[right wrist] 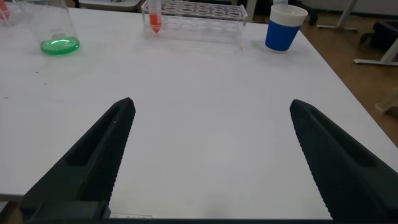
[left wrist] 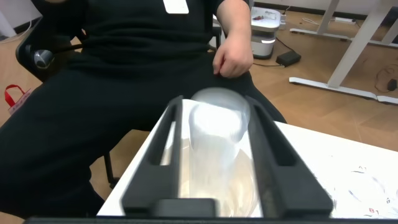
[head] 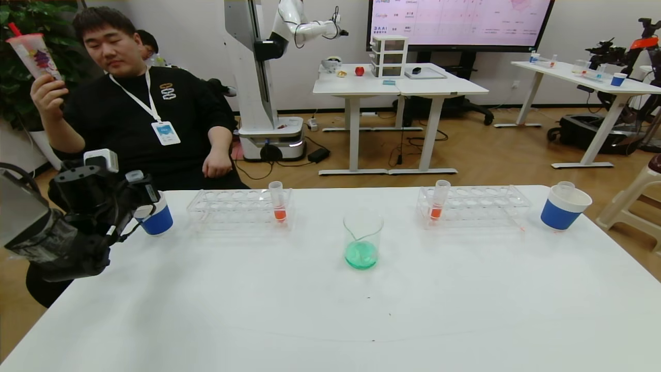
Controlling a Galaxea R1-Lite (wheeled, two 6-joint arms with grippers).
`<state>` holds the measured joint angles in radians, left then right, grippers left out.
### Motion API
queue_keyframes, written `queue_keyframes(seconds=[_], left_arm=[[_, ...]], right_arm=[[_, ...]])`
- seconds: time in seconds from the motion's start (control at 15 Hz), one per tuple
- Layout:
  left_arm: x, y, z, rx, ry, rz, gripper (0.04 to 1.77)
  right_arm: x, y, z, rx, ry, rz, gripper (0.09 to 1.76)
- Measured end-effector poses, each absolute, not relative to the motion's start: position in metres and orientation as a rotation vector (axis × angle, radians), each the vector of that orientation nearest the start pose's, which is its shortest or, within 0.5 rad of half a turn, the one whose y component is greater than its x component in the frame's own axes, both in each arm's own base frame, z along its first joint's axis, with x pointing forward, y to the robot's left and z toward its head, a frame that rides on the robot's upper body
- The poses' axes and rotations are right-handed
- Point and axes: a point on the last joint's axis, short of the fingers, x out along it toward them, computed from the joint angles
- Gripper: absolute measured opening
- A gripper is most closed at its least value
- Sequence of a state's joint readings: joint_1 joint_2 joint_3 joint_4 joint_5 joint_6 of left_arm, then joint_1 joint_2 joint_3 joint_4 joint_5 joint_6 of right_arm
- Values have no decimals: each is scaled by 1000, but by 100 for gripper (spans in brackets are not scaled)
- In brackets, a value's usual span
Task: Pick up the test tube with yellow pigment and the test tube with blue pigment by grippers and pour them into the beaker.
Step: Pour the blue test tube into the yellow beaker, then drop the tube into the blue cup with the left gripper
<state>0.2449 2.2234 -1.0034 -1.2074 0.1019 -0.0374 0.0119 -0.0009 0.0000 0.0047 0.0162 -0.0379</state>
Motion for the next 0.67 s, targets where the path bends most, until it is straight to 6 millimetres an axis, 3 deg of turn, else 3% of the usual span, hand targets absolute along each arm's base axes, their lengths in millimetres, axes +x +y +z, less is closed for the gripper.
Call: queue_keyframes(seconds=[0.13, 0.2, 0.47, 0.67], left_arm=[[402, 103, 97, -37, 14, 347, 145], [401, 103, 97, -38, 17, 347, 168], [400, 102, 101, -38, 4, 347, 175], [402, 92, 120, -35, -41, 321, 175]], right_arm=[[-23, 0, 75, -38, 3, 27, 174], [-23, 0, 75, -38, 3, 28, 174], [-23, 0, 75, -38, 3, 28, 174], [-23, 0, 75, -38, 3, 27, 174]])
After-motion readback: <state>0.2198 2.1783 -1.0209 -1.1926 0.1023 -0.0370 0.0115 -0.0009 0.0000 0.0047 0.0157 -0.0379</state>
